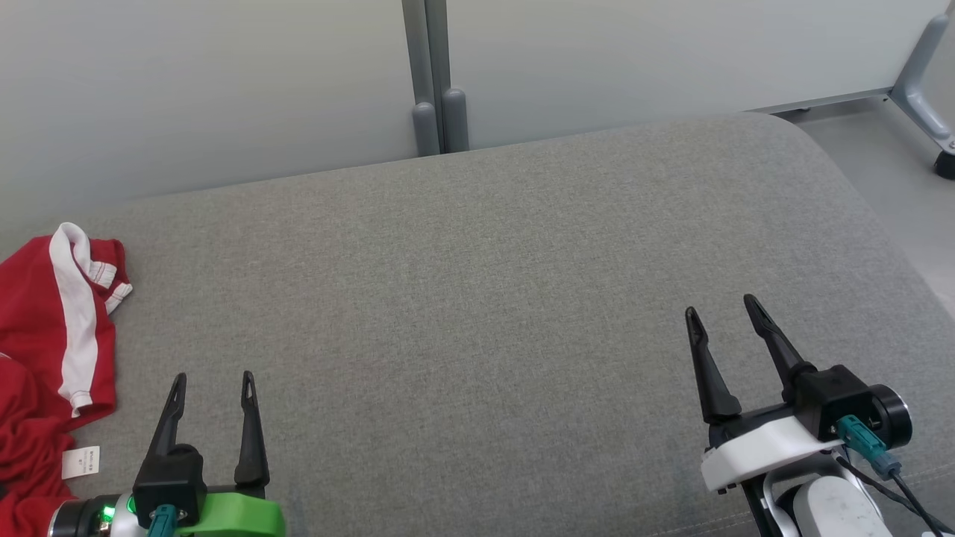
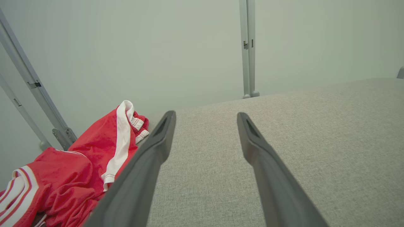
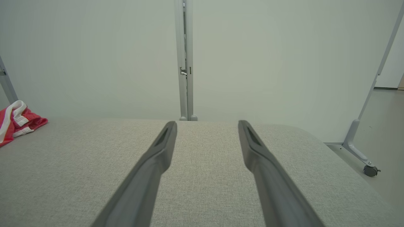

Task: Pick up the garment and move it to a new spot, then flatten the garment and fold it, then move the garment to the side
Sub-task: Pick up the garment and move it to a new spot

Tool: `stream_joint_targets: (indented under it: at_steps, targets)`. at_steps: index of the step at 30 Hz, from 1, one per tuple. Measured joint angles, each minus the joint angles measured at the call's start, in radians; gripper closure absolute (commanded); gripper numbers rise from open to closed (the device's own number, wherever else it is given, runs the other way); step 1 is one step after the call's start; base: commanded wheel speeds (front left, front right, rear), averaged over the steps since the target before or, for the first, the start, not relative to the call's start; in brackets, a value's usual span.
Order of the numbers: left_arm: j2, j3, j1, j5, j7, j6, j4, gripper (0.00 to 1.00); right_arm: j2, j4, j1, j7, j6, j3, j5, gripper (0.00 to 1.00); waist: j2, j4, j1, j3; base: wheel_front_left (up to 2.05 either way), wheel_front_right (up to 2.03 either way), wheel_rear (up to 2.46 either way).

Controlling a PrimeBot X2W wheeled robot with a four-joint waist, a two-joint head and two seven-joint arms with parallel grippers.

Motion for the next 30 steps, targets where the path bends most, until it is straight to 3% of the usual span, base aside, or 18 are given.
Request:
stream_joint_targets:
  at_steps: [19, 30]
  targets:
    - [0.000, -0.015, -0.002, -0.008, 0.000, 0.000, 0.001, 0.00, 0.000, 0.001, -0.010, 0.000, -0.001, -0.009, 0.002, 0.00, 0.0000, 0.005, 0.0000, 0.008, 0.00, 0.00, 0.00]
    - [-0.001, -0.016, -0.015, -0.008, 0.000, 0.000, -0.002, 0.00, -0.002, -0.008, -0.010, 0.000, -0.003, -0.020, 0.003, 0.00, 0.0000, 0.073, 0.0000, 0.015, 0.00, 0.00, 0.00]
